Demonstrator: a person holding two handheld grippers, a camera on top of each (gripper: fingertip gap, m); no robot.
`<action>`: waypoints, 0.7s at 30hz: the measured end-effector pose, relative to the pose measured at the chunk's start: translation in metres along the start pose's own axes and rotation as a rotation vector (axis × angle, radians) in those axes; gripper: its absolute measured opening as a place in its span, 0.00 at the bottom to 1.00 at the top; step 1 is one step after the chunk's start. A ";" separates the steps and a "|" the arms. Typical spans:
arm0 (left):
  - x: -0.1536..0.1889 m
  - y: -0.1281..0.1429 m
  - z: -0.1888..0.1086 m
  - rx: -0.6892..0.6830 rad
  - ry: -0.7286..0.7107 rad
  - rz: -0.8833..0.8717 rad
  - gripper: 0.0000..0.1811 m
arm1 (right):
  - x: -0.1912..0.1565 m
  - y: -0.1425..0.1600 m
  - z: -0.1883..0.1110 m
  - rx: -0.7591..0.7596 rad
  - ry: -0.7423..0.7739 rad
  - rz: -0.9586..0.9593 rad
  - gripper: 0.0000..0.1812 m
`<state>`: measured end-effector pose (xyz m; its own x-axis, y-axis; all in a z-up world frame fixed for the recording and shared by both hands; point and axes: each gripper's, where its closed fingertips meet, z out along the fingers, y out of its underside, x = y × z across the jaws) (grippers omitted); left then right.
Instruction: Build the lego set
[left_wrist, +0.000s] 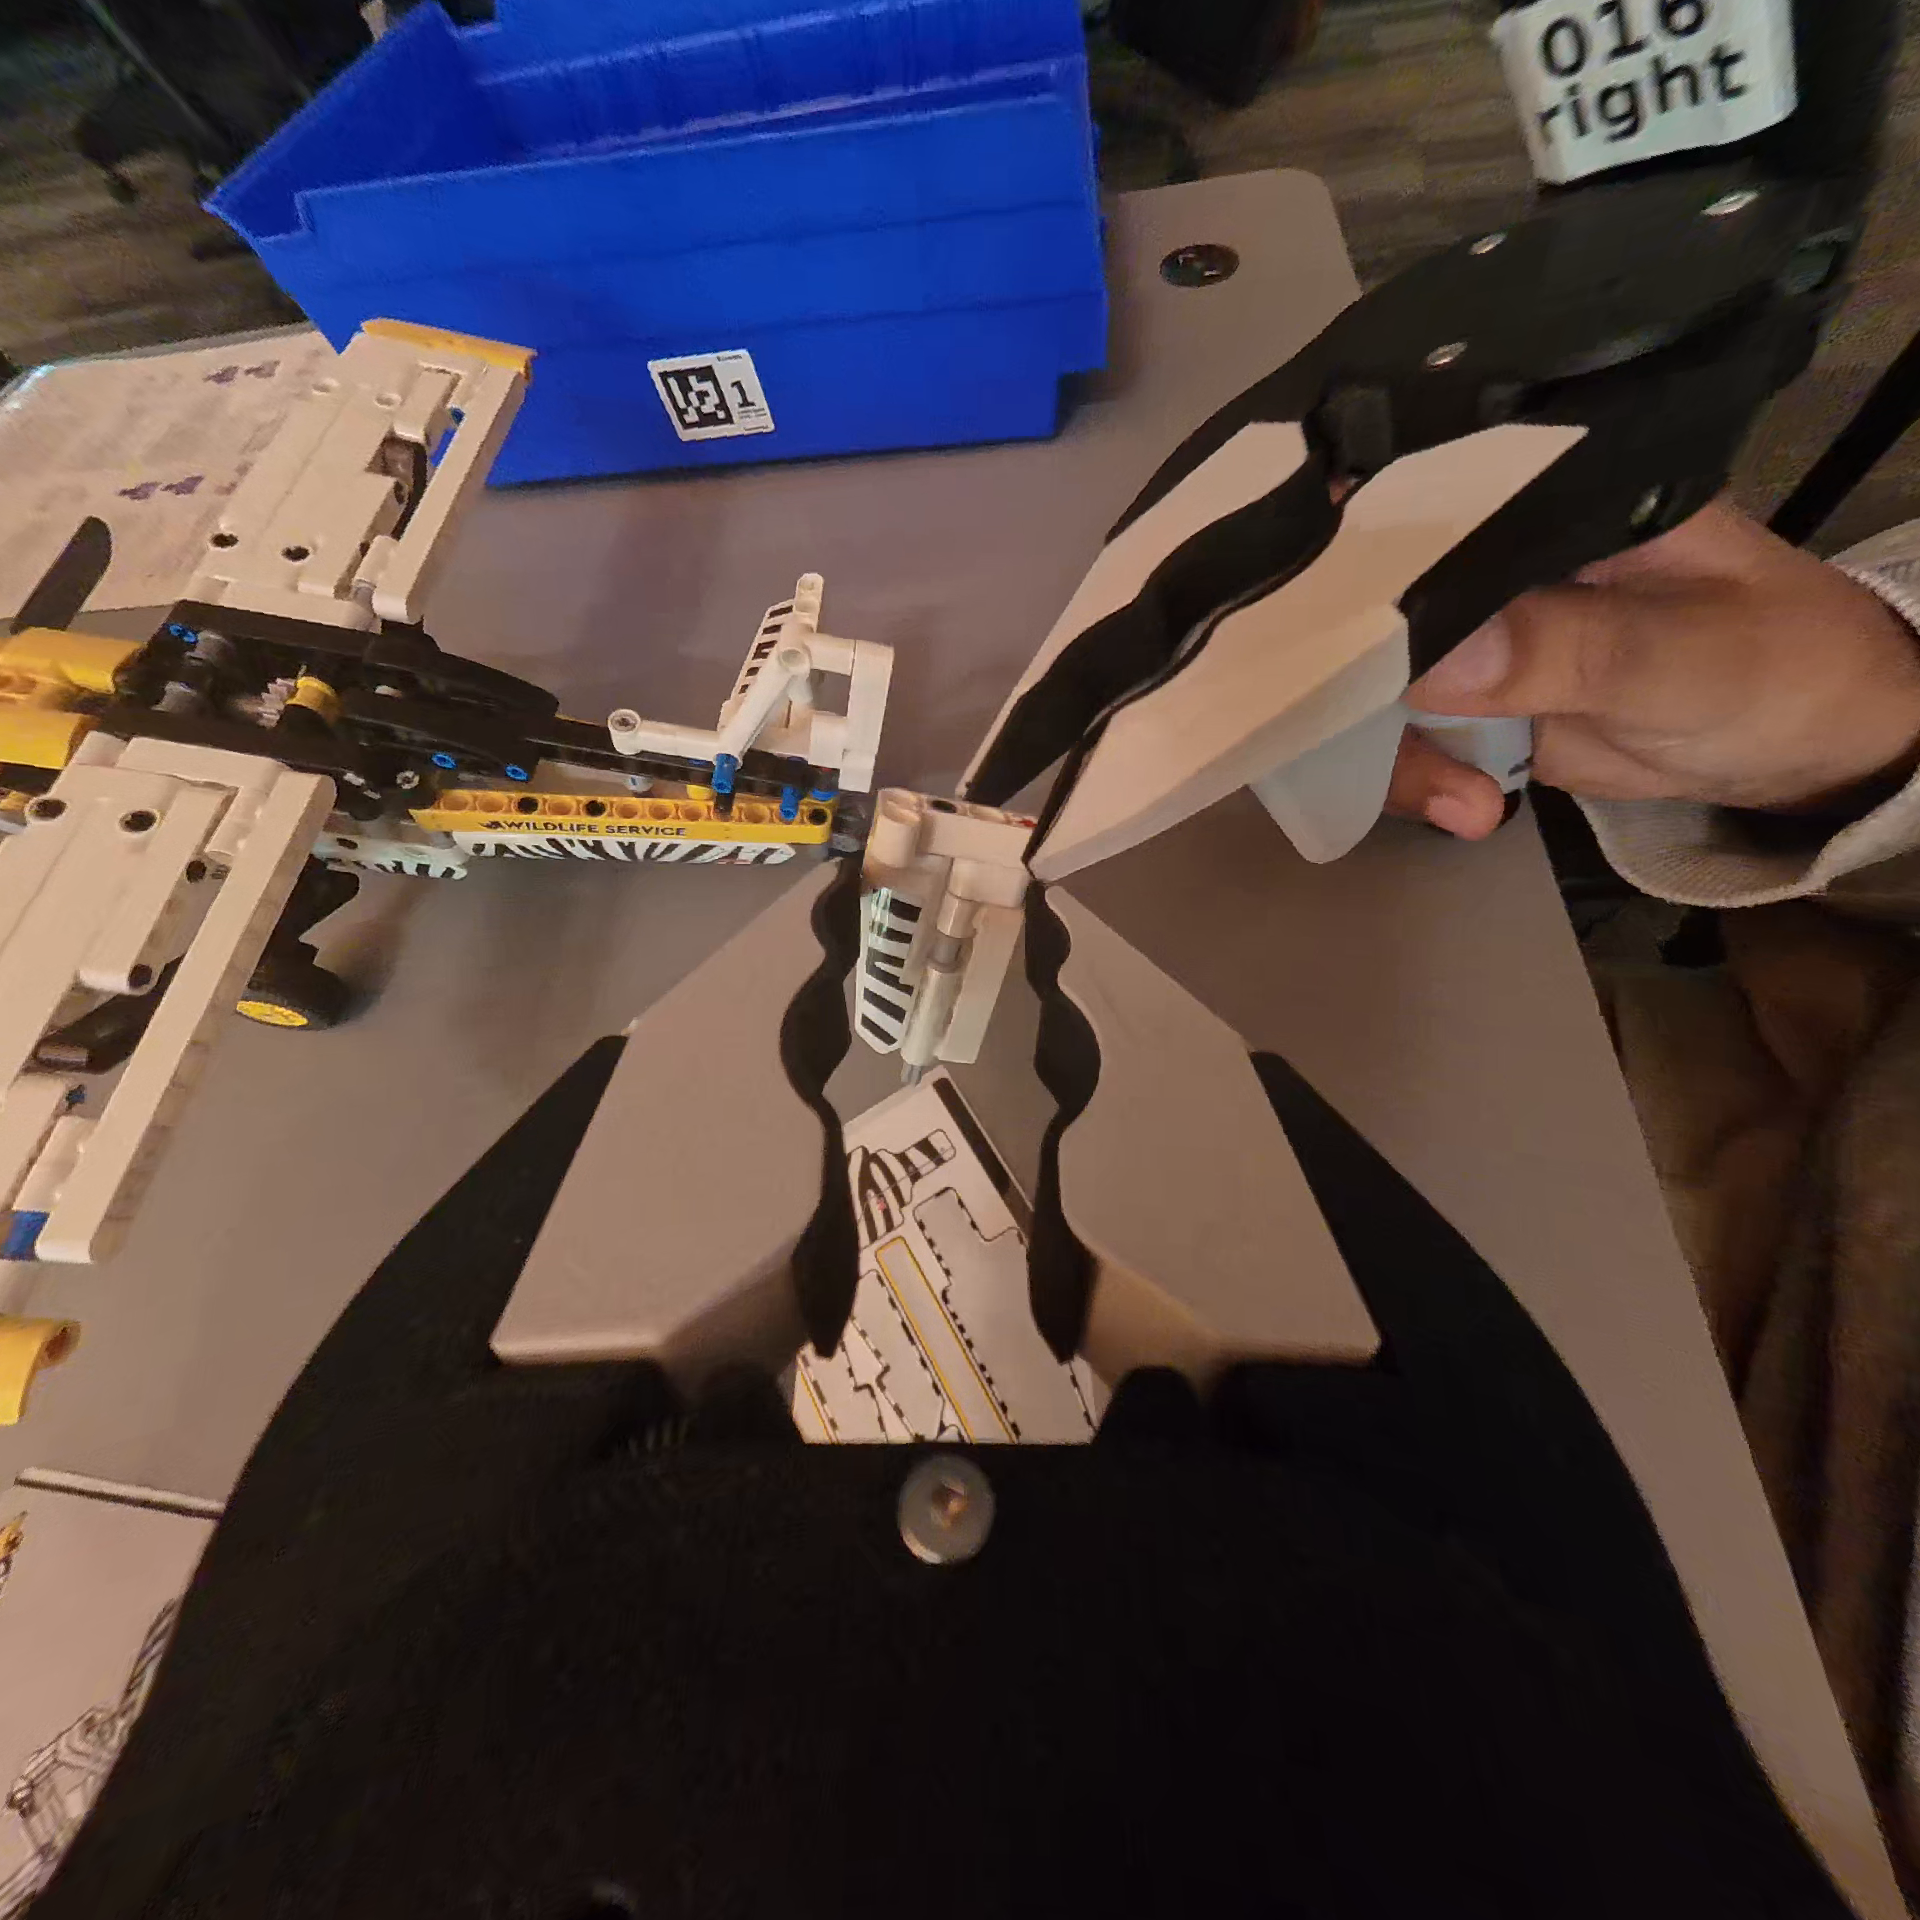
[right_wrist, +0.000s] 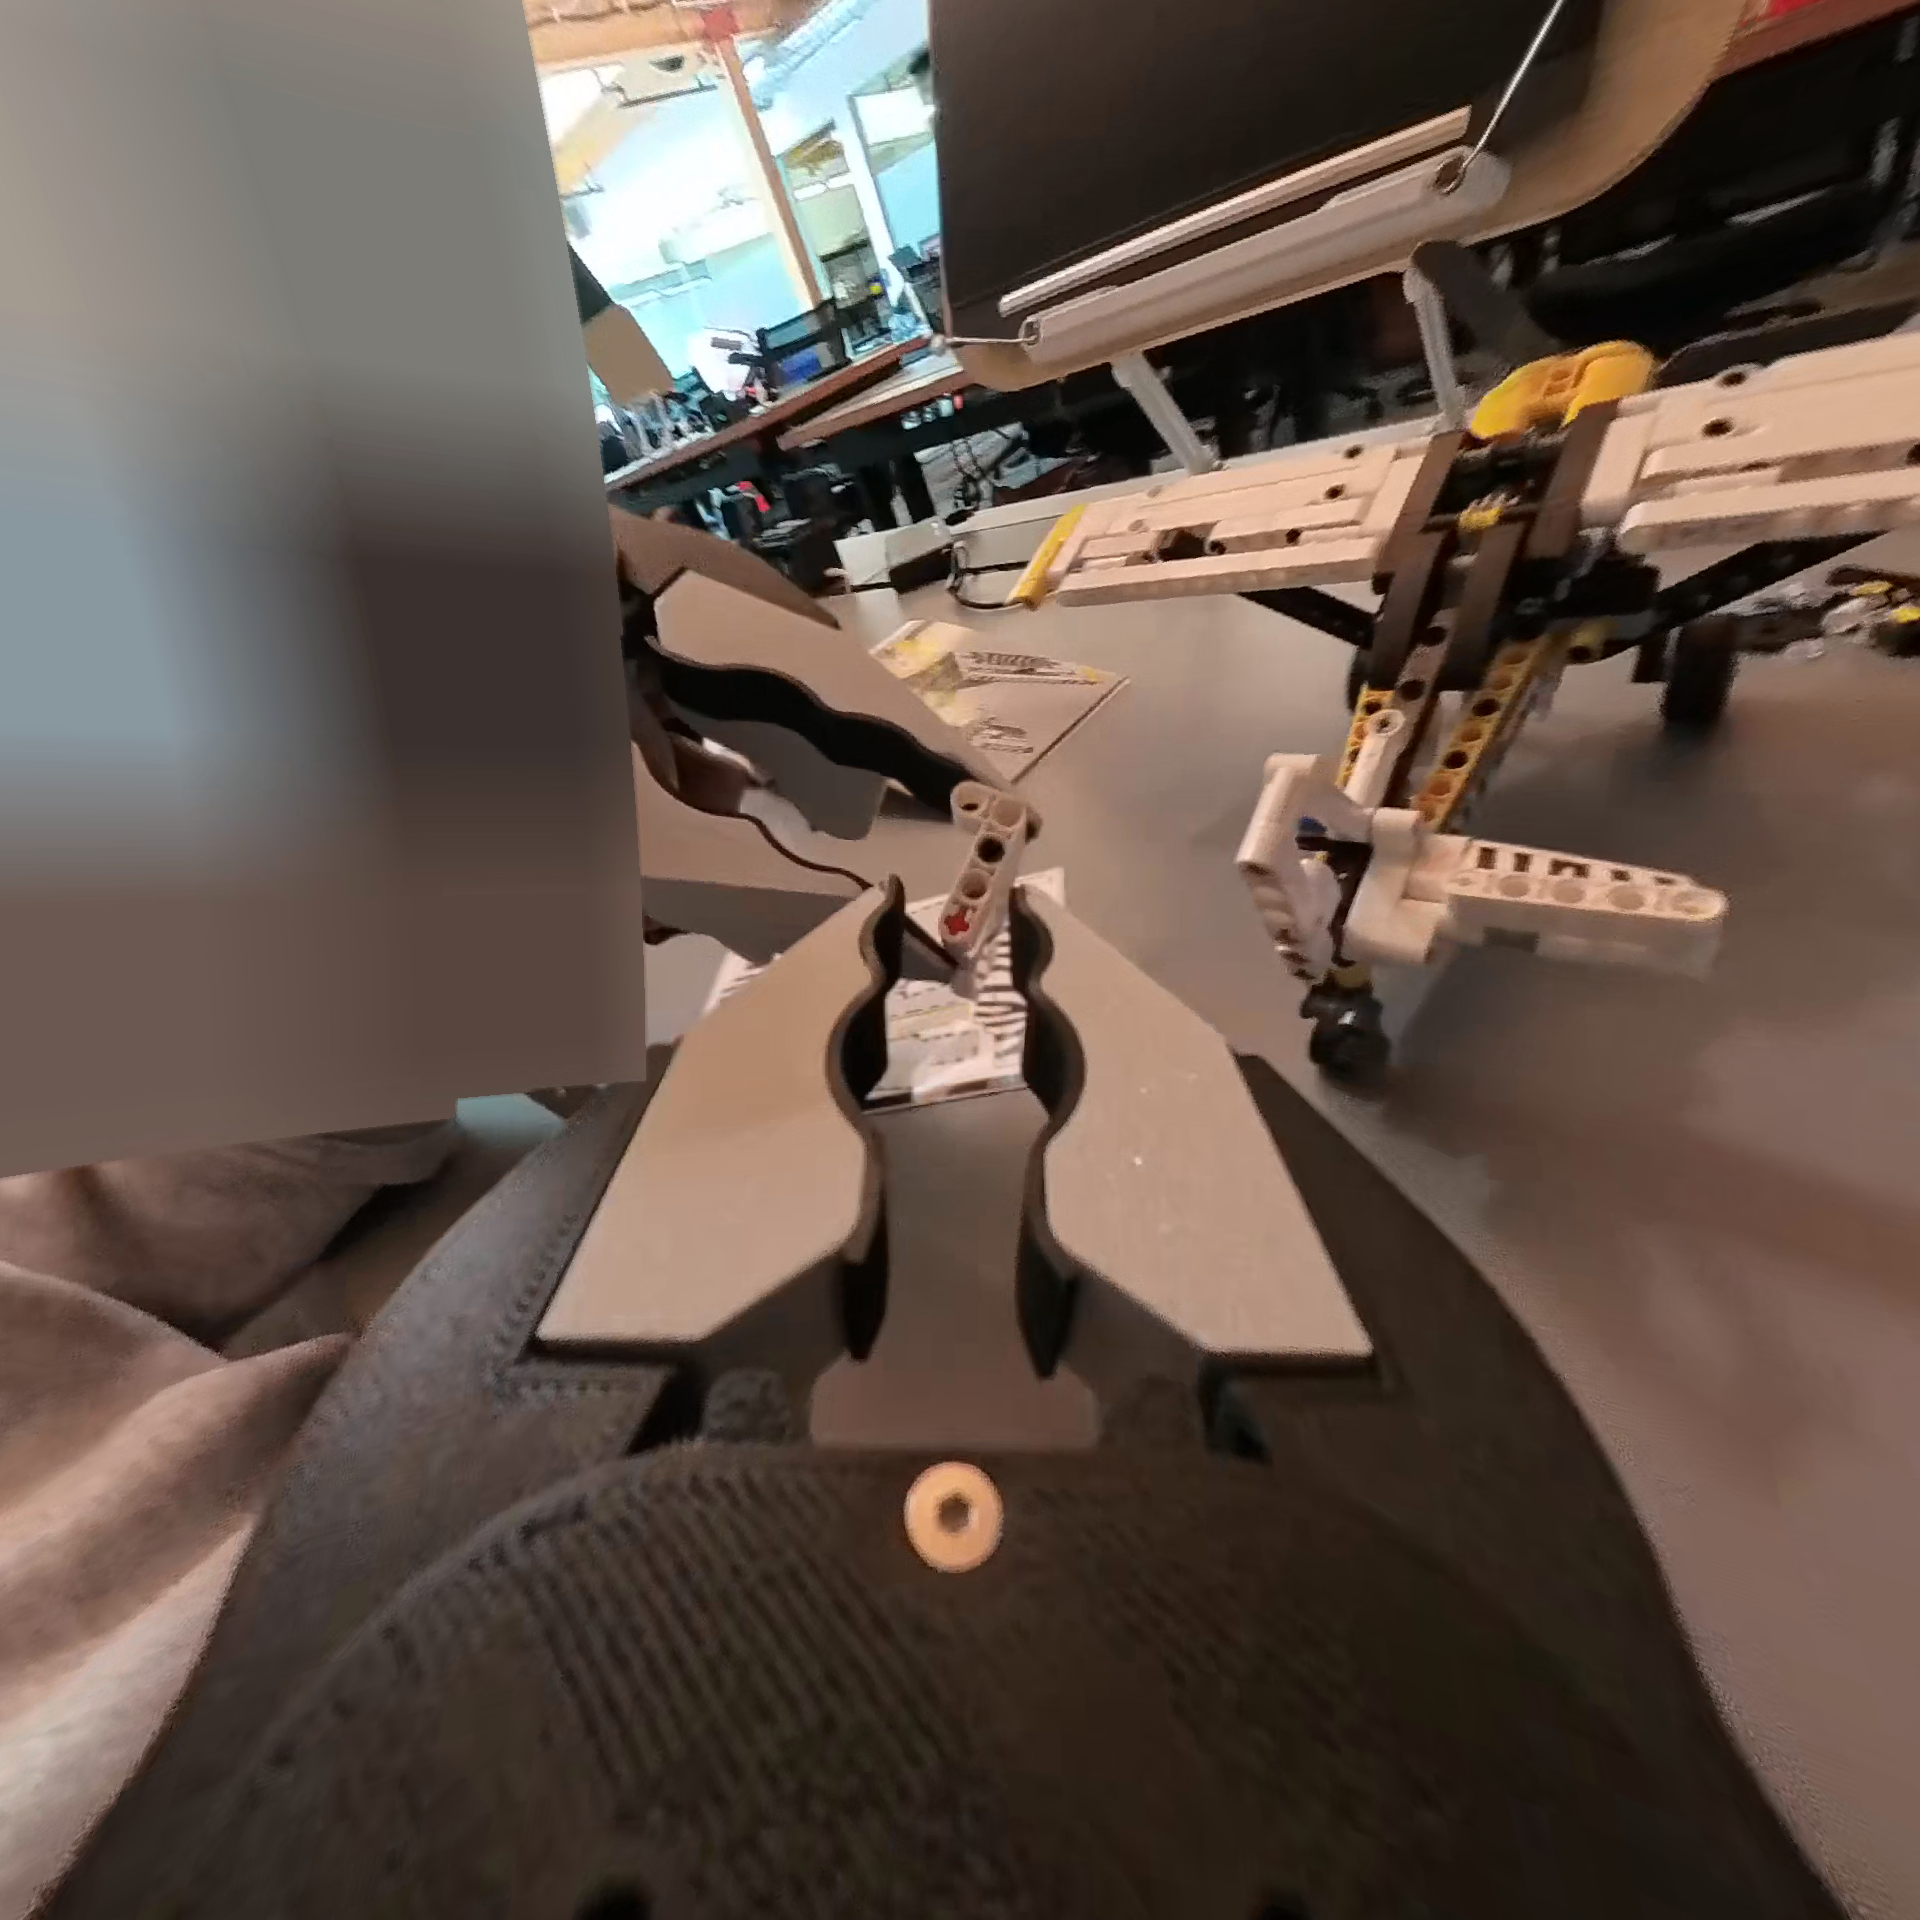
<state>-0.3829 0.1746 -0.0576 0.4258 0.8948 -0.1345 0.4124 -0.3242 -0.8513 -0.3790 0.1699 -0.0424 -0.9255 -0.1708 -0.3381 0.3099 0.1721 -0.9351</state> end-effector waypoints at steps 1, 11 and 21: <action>0.001 0.000 -0.001 0.009 0.003 0.000 0.17 | -0.001 0.000 0.000 0.002 -0.020 0.027 0.11; 0.007 -0.006 -0.008 0.110 0.045 -0.036 0.18 | -0.011 -0.002 -0.002 0.026 -0.102 0.092 0.03; 0.012 -0.010 -0.022 0.293 0.301 -0.288 0.24 | -0.031 -0.014 -0.014 0.094 -0.009 -0.358 0.03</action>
<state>-0.3644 0.1818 -0.0391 0.5587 0.7933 0.2419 0.3224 0.0610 -0.9446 -0.3575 0.1865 -0.0175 -0.9770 -0.2128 0.0121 -0.0146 0.0099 -0.9998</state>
